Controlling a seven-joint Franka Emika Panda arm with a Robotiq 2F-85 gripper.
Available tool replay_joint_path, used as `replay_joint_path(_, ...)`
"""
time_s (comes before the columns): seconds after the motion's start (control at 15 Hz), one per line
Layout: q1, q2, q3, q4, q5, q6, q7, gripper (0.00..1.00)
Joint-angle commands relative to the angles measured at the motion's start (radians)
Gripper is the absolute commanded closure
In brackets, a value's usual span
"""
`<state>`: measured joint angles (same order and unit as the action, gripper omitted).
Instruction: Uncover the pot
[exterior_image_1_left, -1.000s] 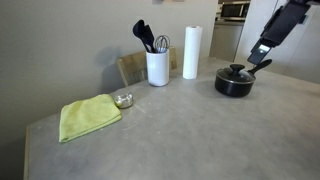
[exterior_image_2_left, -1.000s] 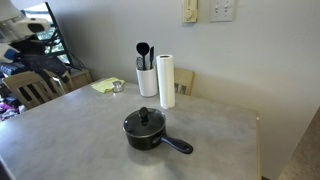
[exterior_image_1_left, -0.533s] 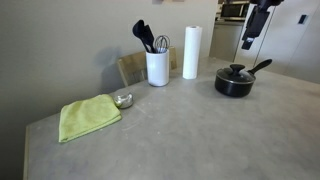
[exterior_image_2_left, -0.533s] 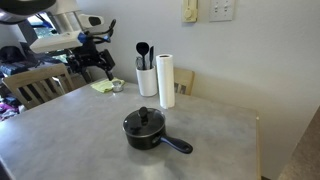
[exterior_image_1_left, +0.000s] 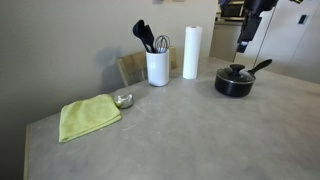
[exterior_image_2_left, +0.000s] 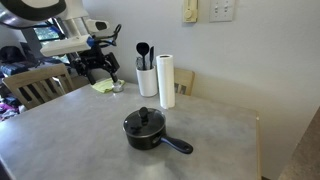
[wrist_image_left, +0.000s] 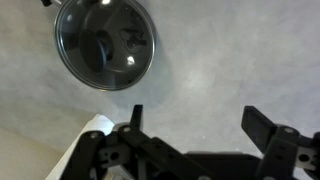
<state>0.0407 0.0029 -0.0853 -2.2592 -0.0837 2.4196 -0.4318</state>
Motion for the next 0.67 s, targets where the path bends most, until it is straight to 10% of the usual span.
replay_joint_path(0.0,-0.054,0.106,0.000,0.080,-0.033,0.034,-0.016,0.00)
replay_joint_path(0.6,-0.174,0.349,0.022,0.340,-0.005,-0.076,-0.162,0.00)
